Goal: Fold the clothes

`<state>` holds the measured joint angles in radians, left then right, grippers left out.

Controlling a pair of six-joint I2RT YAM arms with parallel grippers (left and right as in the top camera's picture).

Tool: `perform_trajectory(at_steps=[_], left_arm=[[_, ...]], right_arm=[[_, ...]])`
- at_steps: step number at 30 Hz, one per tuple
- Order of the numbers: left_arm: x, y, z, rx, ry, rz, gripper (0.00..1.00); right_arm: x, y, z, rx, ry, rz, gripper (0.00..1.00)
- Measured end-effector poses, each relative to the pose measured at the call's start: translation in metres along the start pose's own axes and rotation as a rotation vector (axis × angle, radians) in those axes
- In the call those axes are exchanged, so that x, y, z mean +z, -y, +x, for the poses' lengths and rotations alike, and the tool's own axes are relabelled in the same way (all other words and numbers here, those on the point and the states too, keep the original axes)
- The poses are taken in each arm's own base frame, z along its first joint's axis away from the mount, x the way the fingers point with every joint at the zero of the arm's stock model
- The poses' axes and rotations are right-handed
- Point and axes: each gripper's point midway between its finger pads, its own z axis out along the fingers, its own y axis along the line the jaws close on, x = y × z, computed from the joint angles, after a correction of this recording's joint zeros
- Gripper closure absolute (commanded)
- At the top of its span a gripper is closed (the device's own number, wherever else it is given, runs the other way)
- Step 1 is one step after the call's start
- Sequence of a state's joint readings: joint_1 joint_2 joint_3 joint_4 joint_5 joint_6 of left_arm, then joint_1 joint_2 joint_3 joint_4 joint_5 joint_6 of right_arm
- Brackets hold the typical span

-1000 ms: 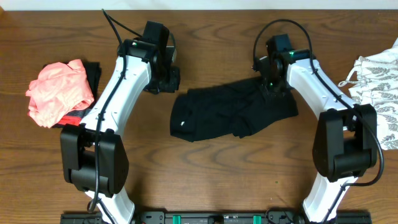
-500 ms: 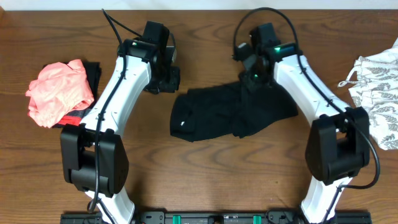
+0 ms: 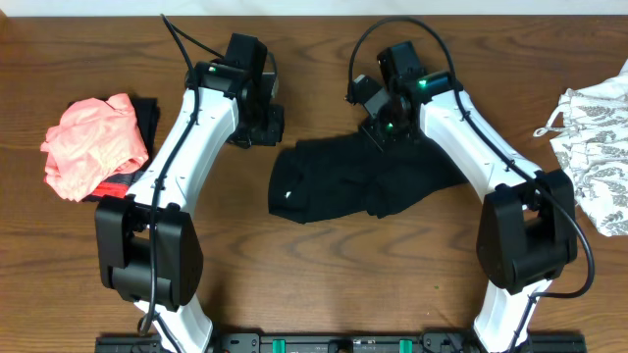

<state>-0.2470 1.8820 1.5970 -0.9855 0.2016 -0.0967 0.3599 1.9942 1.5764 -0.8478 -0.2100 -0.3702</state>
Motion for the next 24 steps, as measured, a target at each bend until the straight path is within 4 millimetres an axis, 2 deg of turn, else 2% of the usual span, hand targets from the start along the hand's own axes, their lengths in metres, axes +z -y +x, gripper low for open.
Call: perform_trajectory(at_steps=[2, 6, 9, 14, 17, 19, 24], left_arm=[[0.000, 0.000, 0.000, 0.000, 0.000, 0.000, 0.76], [0.000, 0.000, 0.000, 0.000, 0.000, 0.000, 0.75], [0.000, 0.002, 0.000, 0.000, -0.002, 0.011, 0.75], [0.000, 0.020, 0.004, 0.005, -0.019, 0.107, 0.76], [0.000, 0.041, 0.007, 0.036, -0.029, 0.165, 0.76], [0.001, 0.055, 0.010, 0.066, -0.031, 0.185, 0.76], [0.005, 0.116, 0.026, 0.212, -0.032, 0.248, 0.76]], right_arm=[[0.003, -0.001, 0.006, 0.001, -0.017, -0.005, 0.47], [0.004, 0.005, 0.010, 0.020, -0.033, 0.029, 0.52], [0.002, 0.018, 0.015, 0.071, -0.048, 0.077, 0.54], [-0.005, 0.050, 0.033, 0.223, -0.075, 0.148, 0.69], [-0.011, 0.070, 0.050, 0.333, -0.101, 0.174, 0.78], [-0.014, 0.078, 0.059, 0.370, -0.113, 0.181, 0.78], [-0.015, 0.090, 0.075, 0.435, -0.138, 0.187, 0.78]])
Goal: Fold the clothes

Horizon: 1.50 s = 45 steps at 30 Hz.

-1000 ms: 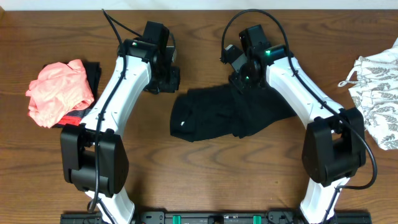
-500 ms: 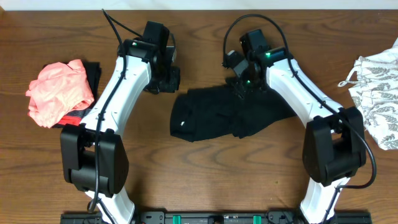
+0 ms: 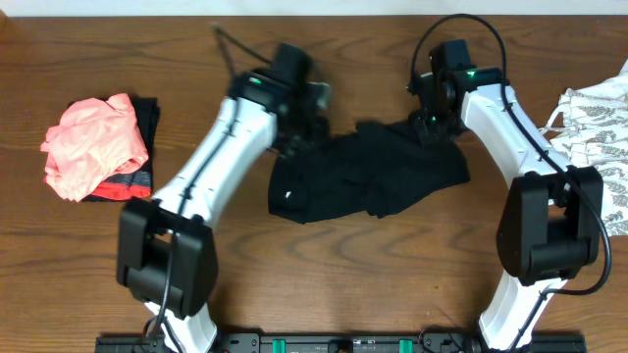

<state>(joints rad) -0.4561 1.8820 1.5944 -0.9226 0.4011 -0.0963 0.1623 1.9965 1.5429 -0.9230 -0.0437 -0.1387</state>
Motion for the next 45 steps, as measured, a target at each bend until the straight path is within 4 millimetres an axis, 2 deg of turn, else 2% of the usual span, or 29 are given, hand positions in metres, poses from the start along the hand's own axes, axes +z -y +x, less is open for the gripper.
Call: perform_trajectory(at_steps=[2, 7, 10, 13, 19, 24, 28, 34, 37, 40, 45], left_arm=[[0.008, 0.027, 0.006, 0.063, -0.012, 0.025, 0.76], [0.023, 0.077, 0.016, 0.183, -0.015, 0.072, 0.76], [0.033, 0.097, 0.021, 0.227, -0.014, 0.092, 0.76], [0.049, 0.109, 0.030, 0.252, -0.039, 0.100, 0.76], [0.082, 0.119, 0.043, 0.274, -0.096, 0.098, 0.76], [0.101, 0.116, 0.056, 0.275, -0.149, 0.085, 0.76], [0.103, 0.117, 0.054, 0.278, -0.141, 0.088, 0.76], [0.104, 0.124, 0.037, 0.293, -0.069, 0.106, 0.75], [0.104, 0.126, 0.034, 0.278, -0.054, 0.111, 0.74], [0.105, 0.125, 0.034, 0.268, -0.056, 0.105, 0.76], [0.105, 0.111, 0.027, 0.246, -0.034, 0.039, 0.76]], right_arm=[[0.006, 0.001, 0.007, 0.009, -0.023, -0.003, 0.78], [0.030, 0.001, 0.032, 0.019, -0.105, -0.013, 0.77], [0.044, 0.002, 0.043, 0.025, -0.124, -0.016, 0.78], [0.046, 0.003, 0.044, 0.029, -0.119, -0.018, 0.78], [0.046, 0.005, 0.045, 0.067, -0.122, -0.024, 0.81], [0.043, 0.017, 0.064, 0.198, -0.190, -0.026, 0.82], [0.039, 0.032, 0.085, 0.313, -0.255, -0.024, 0.82], [0.034, 0.045, 0.104, 0.409, -0.317, -0.023, 0.82], [0.033, 0.044, 0.110, 0.418, -0.341, -0.017, 0.82], [0.033, 0.043, 0.113, 0.427, -0.352, -0.018, 0.75], [0.034, 0.043, 0.110, 0.427, -0.338, -0.021, 0.72]])
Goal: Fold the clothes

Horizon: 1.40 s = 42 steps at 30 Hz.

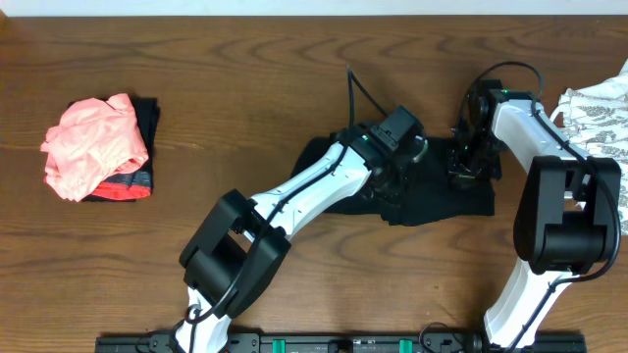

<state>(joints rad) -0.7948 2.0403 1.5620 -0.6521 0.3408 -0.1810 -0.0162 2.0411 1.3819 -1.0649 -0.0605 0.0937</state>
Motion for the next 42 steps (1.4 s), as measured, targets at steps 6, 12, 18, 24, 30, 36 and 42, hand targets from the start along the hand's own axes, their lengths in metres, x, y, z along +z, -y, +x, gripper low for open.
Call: perform_trajectory(at_steps=[6, 12, 18, 24, 30, 36, 42], left_arm=[[-0.017, -0.054, -0.003, -0.116, -0.003, -0.073, 0.72], [-0.056, -0.145, -0.007, -0.319, 0.045, -0.142, 0.64], [-0.079, -0.204, -0.002, -0.454, 0.083, -0.178, 0.56], [-0.083, -0.209, -0.001, -0.490, 0.092, -0.118, 0.53], [-0.069, -0.212, 0.012, -0.535, 0.029, -0.068, 0.49], [-0.046, -0.218, 0.026, -0.565, -0.042, -0.058, 0.49], [-0.029, -0.221, 0.035, -0.583, -0.087, -0.048, 0.48]], right_arm=[[-0.005, -0.006, -0.002, -0.050, 0.006, -0.034, 0.66], [-0.051, -0.024, -0.022, -0.122, 0.160, -0.082, 0.61], [-0.087, -0.054, -0.018, -0.217, 0.246, -0.141, 0.62], [-0.067, -0.087, -0.015, -0.316, 0.236, -0.157, 0.64], [-0.036, -0.101, -0.008, -0.352, 0.215, -0.165, 0.65], [-0.010, -0.097, 0.003, -0.344, 0.190, -0.164, 0.66], [0.000, -0.096, 0.005, -0.337, 0.193, -0.168, 0.66]])
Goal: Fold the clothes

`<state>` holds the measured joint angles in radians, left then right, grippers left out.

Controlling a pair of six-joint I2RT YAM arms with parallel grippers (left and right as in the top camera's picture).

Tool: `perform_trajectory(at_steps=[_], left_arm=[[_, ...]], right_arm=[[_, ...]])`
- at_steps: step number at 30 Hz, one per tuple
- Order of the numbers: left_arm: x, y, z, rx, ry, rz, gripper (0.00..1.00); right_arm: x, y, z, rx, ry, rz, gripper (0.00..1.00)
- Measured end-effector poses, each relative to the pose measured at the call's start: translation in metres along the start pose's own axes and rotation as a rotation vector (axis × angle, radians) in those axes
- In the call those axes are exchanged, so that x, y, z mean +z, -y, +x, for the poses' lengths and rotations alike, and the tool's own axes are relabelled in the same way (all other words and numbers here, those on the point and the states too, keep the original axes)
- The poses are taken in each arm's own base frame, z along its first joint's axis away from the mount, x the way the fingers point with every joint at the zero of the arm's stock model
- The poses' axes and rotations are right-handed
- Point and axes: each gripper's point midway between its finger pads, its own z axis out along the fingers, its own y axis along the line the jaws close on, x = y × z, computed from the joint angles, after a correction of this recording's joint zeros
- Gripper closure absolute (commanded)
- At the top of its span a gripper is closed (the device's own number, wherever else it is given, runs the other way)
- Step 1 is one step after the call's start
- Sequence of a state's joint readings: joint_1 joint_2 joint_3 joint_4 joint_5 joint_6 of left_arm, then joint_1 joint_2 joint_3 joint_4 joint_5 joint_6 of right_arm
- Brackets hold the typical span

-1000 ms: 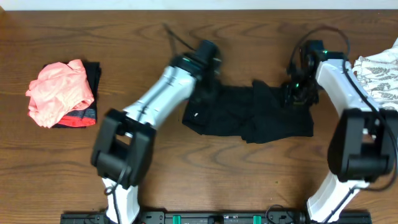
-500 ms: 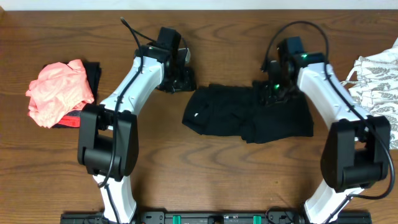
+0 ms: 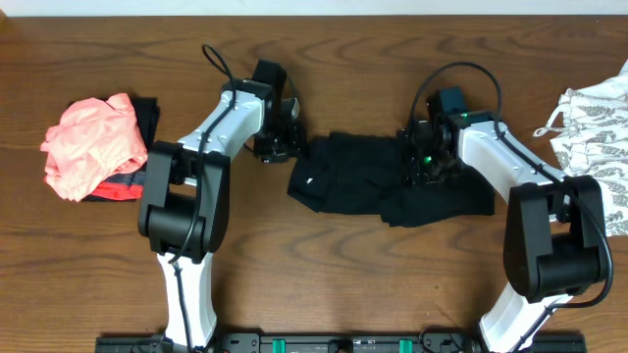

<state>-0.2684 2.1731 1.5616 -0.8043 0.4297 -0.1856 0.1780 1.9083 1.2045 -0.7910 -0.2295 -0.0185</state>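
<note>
A black garment (image 3: 353,181) lies bunched at the table's middle, with a small white mark near its left end. My left gripper (image 3: 278,149) is at the garment's back left corner, just off its edge, and its fingers are hidden under the wrist. My right gripper (image 3: 424,167) is down over the right half of the garment. Whether it holds cloth cannot be told from above.
A pink cloth (image 3: 93,142) lies on a dark folded item (image 3: 142,181) at the far left. A white patterned garment (image 3: 594,147) lies at the right edge. The wooden table (image 3: 314,284) shows bare in front.
My left arm was reaching across to the garment's middle right; it is now back at the left edge. My right gripper has moved left from the right end. The garment is spread wider to the left.
Both grippers stood at the garment's back edge, left and right. Then they sat closer on its back corners. Then the garment lay further right and more bunched, with the left arm reaching far over it. Now the arms are apart again and the garment is wider.
</note>
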Motion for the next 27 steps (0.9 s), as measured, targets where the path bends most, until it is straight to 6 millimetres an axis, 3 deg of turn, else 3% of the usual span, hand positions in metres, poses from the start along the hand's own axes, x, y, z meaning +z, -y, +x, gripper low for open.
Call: perform_trajectory(at_steps=[8, 15, 17, 20, 21, 27], left_arm=[[0.004, 0.019, 0.008, -0.010, -0.054, 0.137, 0.49], [0.012, 0.048, 0.041, 0.004, -0.211, 0.315, 0.49], [0.013, 0.053, 0.047, 0.011, -0.234, 0.343, 0.59], [0.012, 0.061, 0.051, 0.029, -0.247, 0.386, 0.89], [0.011, 0.063, 0.051, 0.037, -0.245, 0.399, 0.94], [0.003, 0.068, 0.046, 0.059, -0.226, 0.482, 0.94]], right_arm=[[0.000, 0.000, -0.001, 0.000, 0.004, 0.000, 0.65], [0.000, 0.000, -0.001, 0.003, 0.007, 0.000, 0.65], [0.000, 0.000, -0.001, 0.004, 0.007, 0.000, 0.65], [0.000, 0.000, -0.001, 0.005, 0.007, 0.000, 0.66], [0.000, 0.000, -0.001, 0.006, 0.007, 0.000, 0.66], [0.000, 0.000, -0.001, 0.005, 0.009, 0.000, 0.66]])
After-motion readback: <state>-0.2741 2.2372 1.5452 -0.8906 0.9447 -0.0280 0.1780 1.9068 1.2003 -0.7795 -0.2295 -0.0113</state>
